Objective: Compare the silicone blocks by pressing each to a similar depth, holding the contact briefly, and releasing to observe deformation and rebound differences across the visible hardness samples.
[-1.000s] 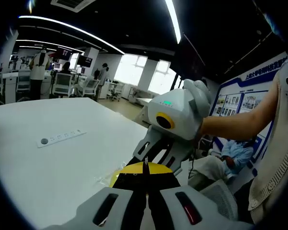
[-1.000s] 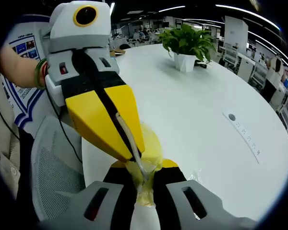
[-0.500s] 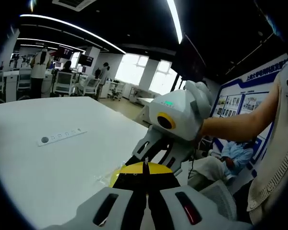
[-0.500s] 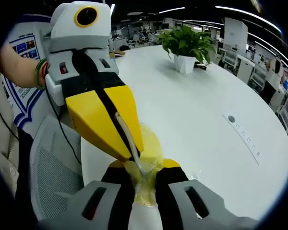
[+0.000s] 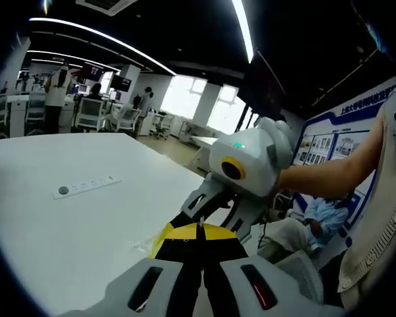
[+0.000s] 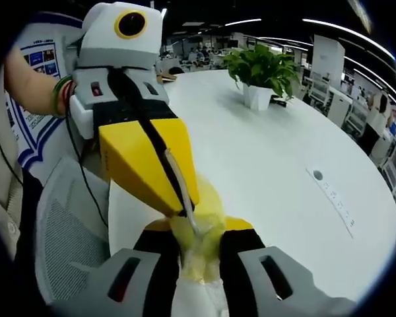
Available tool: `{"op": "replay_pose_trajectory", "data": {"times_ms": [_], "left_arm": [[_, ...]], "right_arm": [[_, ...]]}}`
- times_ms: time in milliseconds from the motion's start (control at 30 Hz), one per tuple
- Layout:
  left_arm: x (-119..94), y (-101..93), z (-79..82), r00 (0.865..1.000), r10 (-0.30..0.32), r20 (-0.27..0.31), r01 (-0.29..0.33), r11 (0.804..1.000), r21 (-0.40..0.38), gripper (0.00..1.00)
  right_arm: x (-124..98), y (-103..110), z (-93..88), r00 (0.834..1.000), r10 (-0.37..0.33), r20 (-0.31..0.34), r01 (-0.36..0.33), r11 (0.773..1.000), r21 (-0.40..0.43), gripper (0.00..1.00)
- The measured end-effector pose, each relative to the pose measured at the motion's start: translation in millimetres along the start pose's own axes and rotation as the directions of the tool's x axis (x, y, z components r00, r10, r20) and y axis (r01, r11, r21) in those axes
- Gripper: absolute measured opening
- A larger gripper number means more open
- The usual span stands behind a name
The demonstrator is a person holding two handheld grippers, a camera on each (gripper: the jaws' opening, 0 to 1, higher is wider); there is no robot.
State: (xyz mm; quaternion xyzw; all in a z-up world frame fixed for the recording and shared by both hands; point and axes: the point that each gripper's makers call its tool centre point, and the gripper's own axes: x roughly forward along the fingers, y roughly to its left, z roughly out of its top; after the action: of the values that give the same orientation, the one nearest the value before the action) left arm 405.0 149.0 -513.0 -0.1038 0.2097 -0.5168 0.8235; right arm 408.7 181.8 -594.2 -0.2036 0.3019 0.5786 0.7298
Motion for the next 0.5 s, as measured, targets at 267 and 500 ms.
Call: {"op": "replay_pose_trajectory", "data": {"times_ms": [267, 500], "left_arm": [[-1.5, 2.2, 1.1, 1.000, 0.007, 0.010, -0.007, 1.000, -0.010, 0.00], [-1.9, 1.5, 0.4, 1.000, 0.007, 0.012, -0.007, 1.000, -0.014, 0.00]], "right_arm": [[0.2, 1.5, 5.9, 0.999, 0.002, 0.036, -0.001, 1.000, -0.010, 0.28], [-0.2, 2.5, 10.2, 0.999, -0.002, 0.053, 0.003, 1.000, -0.009, 0.32]]}}
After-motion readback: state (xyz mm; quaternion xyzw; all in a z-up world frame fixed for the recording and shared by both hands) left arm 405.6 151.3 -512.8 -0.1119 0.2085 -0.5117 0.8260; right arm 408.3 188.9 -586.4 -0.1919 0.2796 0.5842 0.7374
